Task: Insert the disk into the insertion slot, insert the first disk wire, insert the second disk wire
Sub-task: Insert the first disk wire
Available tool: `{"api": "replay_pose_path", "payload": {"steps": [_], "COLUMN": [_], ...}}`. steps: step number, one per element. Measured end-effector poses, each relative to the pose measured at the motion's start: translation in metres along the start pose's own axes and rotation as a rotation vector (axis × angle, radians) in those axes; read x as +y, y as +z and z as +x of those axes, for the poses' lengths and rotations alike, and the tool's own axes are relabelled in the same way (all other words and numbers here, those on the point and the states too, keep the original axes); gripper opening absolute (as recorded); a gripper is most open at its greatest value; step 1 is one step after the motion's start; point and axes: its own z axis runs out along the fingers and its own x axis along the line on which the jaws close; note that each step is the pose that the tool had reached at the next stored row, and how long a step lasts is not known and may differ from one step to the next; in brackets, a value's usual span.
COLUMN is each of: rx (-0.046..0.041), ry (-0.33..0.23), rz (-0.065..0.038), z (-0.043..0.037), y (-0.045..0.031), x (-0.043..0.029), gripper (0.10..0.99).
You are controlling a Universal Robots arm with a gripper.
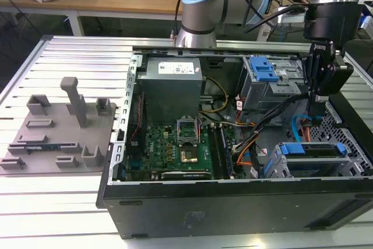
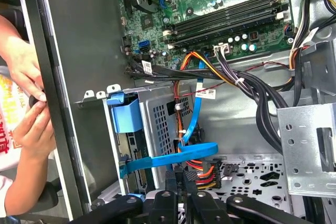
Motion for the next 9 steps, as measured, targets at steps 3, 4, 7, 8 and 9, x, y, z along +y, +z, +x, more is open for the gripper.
{"api": "replay_pose_path", "payload": {"steps": [3,4,7,8,9], "rx": [-0.0001,0.0002,0.0017,0.0019,0.0011], "ry": [0.0,-0.001,-0.006,-0.008,-0.009], "rz": [-0.001,-0.002,-0.012,-0.014,-0.017], "z": [0.0006,0.0014,0.0062,0.0077,0.0091], "y": [0.0,-0.0007,-0.0055,-0.0063,-0.0068], "x": [-0.0001,-0.0006,-0.0026,-0.0032,-0.0038], "gripper": [0.165,0.165,0.165,0.165,0.165]}}
